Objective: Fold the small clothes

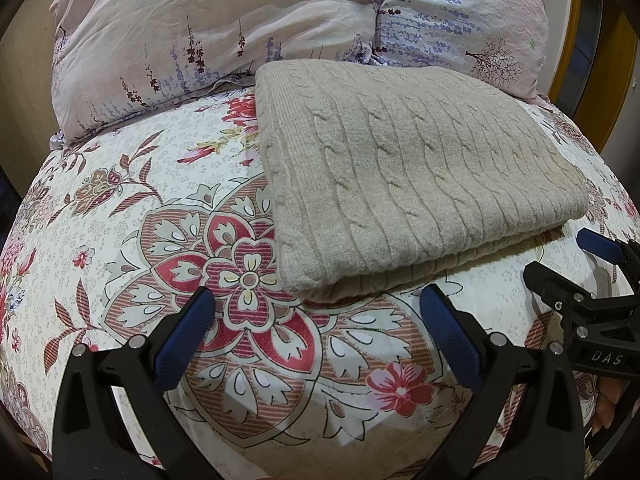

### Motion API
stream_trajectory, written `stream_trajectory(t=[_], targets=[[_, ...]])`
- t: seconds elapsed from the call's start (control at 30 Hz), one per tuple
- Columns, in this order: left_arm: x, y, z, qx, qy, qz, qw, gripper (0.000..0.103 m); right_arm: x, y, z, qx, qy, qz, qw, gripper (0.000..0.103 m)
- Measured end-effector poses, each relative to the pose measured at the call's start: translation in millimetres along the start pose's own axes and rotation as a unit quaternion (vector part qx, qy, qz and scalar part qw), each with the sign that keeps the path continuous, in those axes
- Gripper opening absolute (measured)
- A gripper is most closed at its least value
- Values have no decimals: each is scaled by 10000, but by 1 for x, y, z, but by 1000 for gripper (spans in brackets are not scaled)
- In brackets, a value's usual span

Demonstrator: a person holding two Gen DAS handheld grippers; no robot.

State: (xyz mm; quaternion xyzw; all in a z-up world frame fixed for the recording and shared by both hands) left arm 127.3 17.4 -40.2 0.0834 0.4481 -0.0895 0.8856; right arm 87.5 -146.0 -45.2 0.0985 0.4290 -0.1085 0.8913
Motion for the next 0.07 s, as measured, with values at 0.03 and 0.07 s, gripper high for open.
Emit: stream_trajectory(t=[0.03, 0.07], targets=[[0, 0, 0, 0, 0, 0, 10000, 101, 0, 0, 0, 0, 0, 0, 10000, 102], [0, 0, 0, 0, 0, 0, 10000, 101, 0, 0, 0, 1, 0, 0, 10000, 102]])
Point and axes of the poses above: each gripper's, at about its wrist camera, not at the fingertips, and x roughly the way its jaws point, y to its left, z to its top, the point moved 5 cm from there along x, roughly the way its jaws point, and after that the axes turned 5 degrees about x, right-handed, at the moved point
